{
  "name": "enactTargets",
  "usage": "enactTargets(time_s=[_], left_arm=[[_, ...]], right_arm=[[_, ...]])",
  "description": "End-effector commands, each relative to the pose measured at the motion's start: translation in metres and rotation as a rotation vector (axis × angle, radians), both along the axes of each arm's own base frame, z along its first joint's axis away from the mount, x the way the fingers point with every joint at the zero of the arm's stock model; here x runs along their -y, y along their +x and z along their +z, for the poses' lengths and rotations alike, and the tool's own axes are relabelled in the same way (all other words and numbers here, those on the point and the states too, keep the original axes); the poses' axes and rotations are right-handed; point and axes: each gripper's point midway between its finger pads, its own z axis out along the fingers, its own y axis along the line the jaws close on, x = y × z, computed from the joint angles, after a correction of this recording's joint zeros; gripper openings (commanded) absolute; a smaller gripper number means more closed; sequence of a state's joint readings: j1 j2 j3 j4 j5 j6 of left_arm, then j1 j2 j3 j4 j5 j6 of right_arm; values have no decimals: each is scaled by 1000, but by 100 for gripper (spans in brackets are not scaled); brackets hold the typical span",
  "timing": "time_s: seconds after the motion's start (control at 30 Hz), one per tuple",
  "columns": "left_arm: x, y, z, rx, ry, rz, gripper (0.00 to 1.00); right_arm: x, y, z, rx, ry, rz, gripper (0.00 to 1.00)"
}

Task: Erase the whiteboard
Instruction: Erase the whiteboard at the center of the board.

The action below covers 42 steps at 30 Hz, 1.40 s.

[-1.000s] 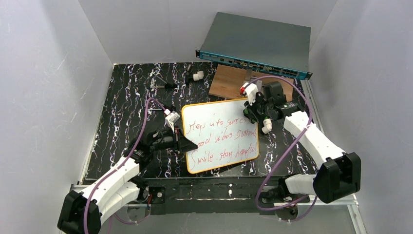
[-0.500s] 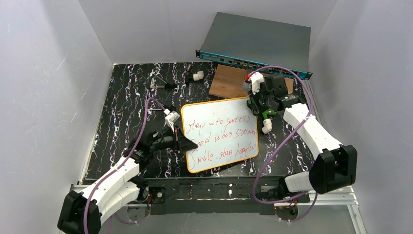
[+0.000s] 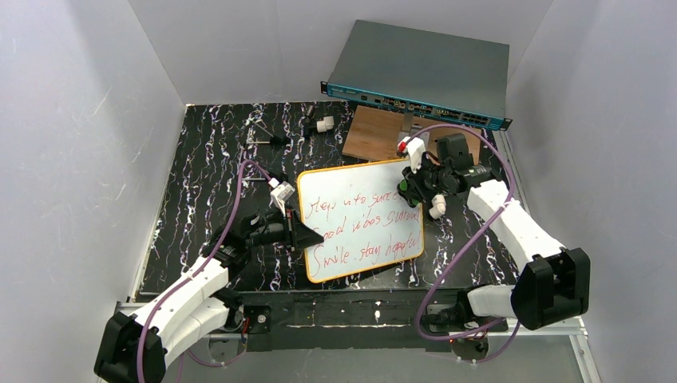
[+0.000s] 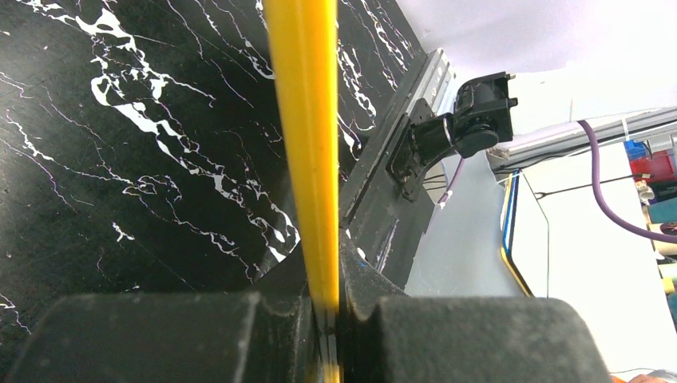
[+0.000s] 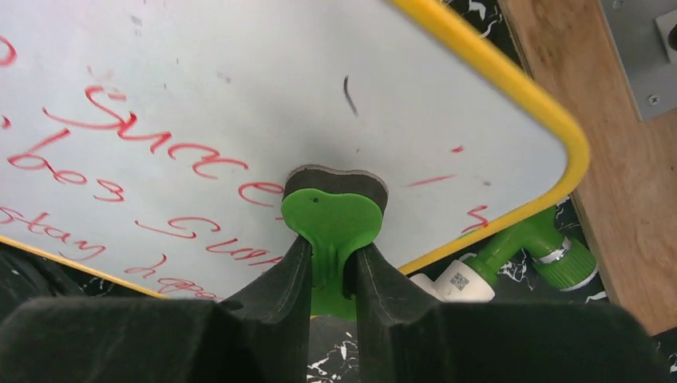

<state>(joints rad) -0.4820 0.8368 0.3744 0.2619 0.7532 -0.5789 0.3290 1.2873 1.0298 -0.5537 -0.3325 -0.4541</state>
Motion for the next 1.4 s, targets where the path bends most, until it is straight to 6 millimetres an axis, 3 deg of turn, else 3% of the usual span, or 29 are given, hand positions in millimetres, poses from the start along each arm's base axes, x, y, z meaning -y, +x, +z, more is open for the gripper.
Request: enactTargets(time_s=[0.0,0.13,0.23,0.33,0.47,0.57,0.63,0.8,0.9,1.03,1.17,1.37], left_arm=[[11,-17,32,190,-80,-157,0],[10,-18,32,190,-79,-158,0],[10,-18,32,191,-77,-156,0],[11,-20,31,191,-73,-162,0],[11,-20,31,191,-74,-166,0],[11,-20,31,193,-75,-165,0],[12,-21,31,191,-74,-166,0],[12,-21,30,188,-73,-168,0],[12,-21,31,192,-74,-170,0],[12,-22,31,199,-70,-171,0],[12,-23,32,207,-69,-170,0],[12,-23,32,211,-70,-172,0]], right_arm=[[-10,35,38,73,60,-86,1],[22,76,42,142,-22,-282,1],[40,76,29,132,-69,-303,1],[34,47,12,91,-77,-175,1],[2,-5,1,14,45,80,1],[-11,-15,9,-10,95,139,1],[-15,-10,19,-2,114,133,1],[-12,37,46,84,82,13,1],[-1,60,45,116,19,-54,1],[12,64,33,129,-45,-89,1],[23,48,19,136,-93,-69,1],[-4,-5,10,26,30,140,1]])
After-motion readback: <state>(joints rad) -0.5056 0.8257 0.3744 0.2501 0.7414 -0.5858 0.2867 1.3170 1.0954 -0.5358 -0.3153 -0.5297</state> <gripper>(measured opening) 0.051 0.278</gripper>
